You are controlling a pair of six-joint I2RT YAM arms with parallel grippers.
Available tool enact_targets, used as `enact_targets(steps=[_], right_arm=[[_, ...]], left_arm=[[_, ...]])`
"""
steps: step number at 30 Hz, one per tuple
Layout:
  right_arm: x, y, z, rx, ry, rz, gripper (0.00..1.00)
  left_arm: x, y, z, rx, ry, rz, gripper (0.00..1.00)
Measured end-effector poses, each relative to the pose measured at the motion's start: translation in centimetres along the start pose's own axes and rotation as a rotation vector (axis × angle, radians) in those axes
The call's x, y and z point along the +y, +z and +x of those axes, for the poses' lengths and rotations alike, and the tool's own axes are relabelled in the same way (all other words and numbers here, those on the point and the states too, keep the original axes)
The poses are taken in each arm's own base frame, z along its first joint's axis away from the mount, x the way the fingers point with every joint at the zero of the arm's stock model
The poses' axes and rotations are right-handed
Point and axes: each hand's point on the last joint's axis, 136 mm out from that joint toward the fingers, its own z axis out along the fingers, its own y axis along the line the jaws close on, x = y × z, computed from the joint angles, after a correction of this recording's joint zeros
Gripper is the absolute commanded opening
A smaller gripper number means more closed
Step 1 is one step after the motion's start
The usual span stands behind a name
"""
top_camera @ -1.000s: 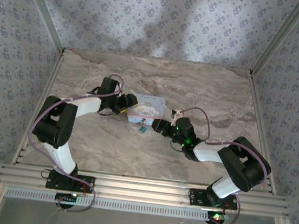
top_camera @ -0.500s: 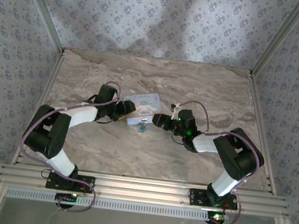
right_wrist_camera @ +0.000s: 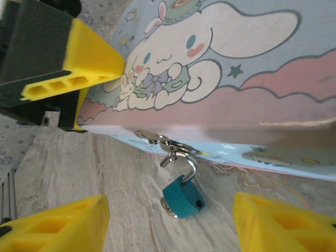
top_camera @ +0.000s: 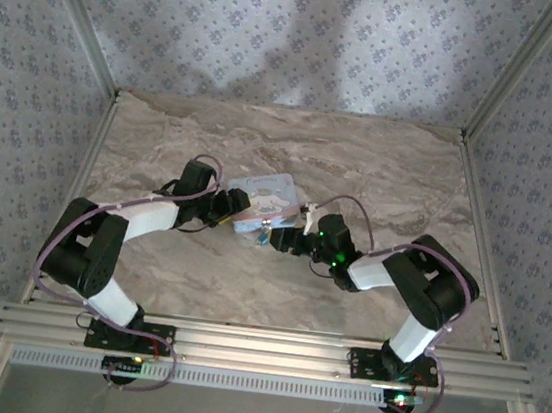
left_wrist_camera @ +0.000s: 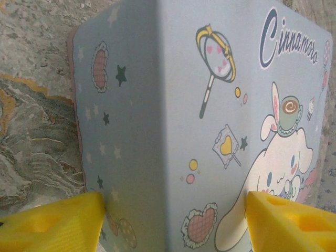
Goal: Unlock a padlock with a key
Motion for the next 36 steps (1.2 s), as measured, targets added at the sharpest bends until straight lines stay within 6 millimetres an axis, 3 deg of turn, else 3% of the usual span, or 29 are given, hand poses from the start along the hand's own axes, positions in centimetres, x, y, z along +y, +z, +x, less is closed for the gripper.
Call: enact_targets(steps=[13, 36], right_arm=[[0.0, 2.9, 0.8, 0.017, 0.009, -0.033, 0.60], [0.3, 3.6, 0.6, -0.006, 0.054, -0.107, 0.38]], left_arm=[[0.0, 0.0, 0.0, -0.002, -0.003, 0.002, 0.70], [0.0, 0.0, 0.0, -0.002, -0.010, 0.002, 0.70]])
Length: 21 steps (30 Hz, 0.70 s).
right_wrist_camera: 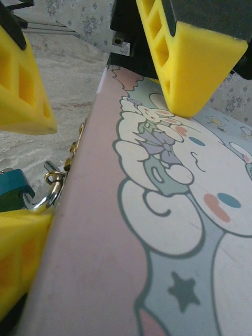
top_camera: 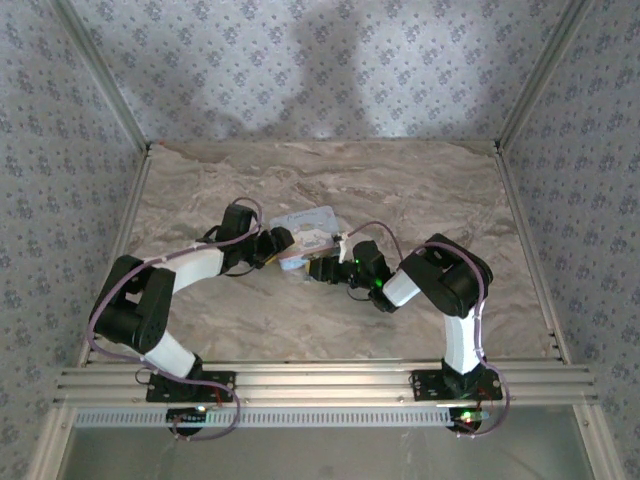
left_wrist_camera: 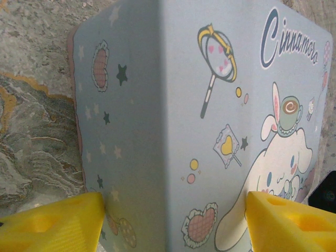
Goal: Unlock a padlock with a key
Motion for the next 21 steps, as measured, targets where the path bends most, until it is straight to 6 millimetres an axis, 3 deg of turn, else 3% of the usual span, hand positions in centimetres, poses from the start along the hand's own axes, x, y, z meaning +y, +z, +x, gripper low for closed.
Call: enact_targets(steps=[21], right_arm=[[-0.42, -0.40, 0.48, 0.006, 0.018, 0.009, 0.17]], left_arm=[[0.00, 0.00, 0.00, 0.000, 0.000, 0.000, 0.70]])
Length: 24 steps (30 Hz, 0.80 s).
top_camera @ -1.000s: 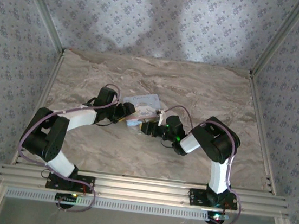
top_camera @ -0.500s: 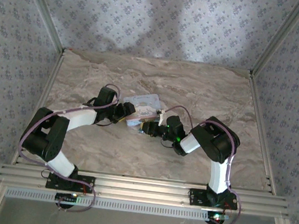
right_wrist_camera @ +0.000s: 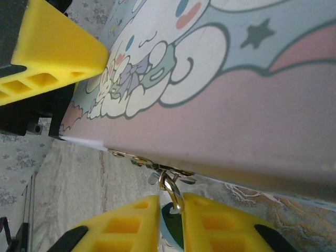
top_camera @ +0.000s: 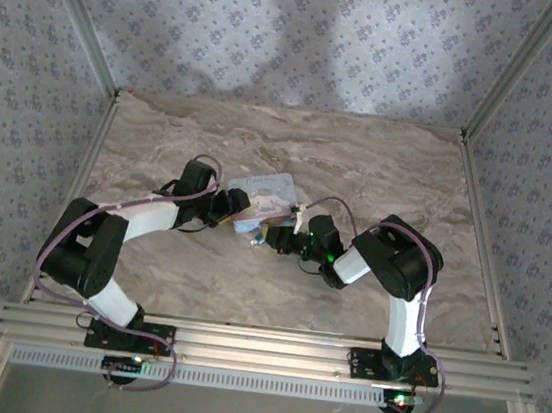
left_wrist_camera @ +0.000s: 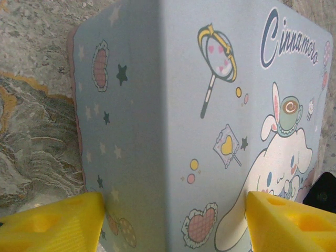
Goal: Unlock a padlock with a key
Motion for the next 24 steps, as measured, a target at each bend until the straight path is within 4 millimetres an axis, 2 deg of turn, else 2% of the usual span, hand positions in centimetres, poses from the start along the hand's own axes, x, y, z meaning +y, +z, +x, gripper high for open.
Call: enact_targets(steps=[10, 24], right_arm=[[-0.32, -0.05, -0.10, -0.003, 0.010, 0.007, 0.00], [-0.88, -1.00, -0.62, -0.060, 0.080, 0.018, 0.00]], left_arm=[[0.03, -0.03, -0.02, -0.003, 0.000, -0.001, 0.70], [0.32, -0.21, 0.19, -0.013, 0.000, 0.002, 0.70]])
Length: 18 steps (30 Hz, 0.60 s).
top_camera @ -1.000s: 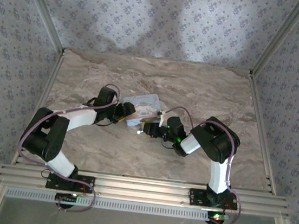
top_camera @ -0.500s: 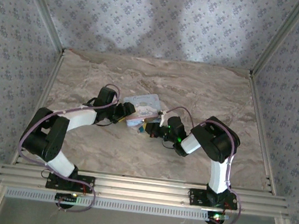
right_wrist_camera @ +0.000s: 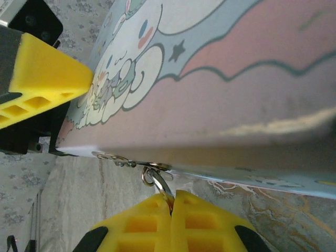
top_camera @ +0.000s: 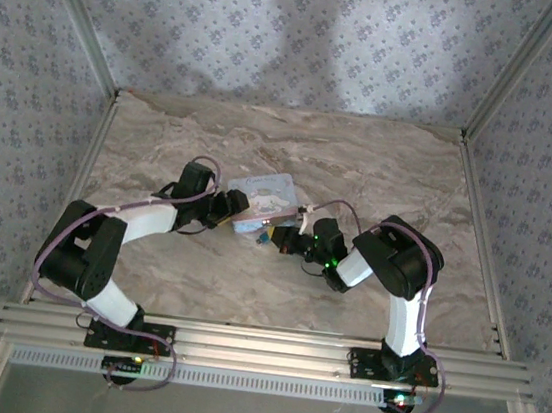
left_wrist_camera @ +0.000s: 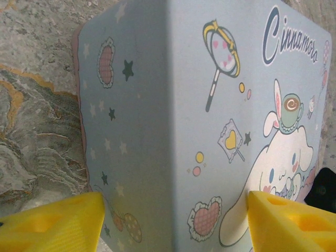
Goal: Unlock a padlock with a key
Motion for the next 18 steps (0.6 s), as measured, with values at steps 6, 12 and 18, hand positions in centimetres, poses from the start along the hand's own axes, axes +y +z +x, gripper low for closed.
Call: enact_targets(steps=[6, 12, 18], right_arm=[[0.0, -0.3, -0.4, -0.022, 0.053, -0.007, 0.00], [0.0, -0.4, -0.9, -0.046, 0.094, -0.012, 0.00], [-0.2, -0.9, -1.3, -0.083, 0.109, -0.005, 0.00]], left_arm=[[0.0, 0.0, 0.0, -0.005, 0.000, 0.002, 0.70], [0.1, -0.1, -0.1, -0.015, 0.001, 0.003, 0.71], [0.2, -0.4, 0.1, -0.015, 0.000, -0.004, 0.73]])
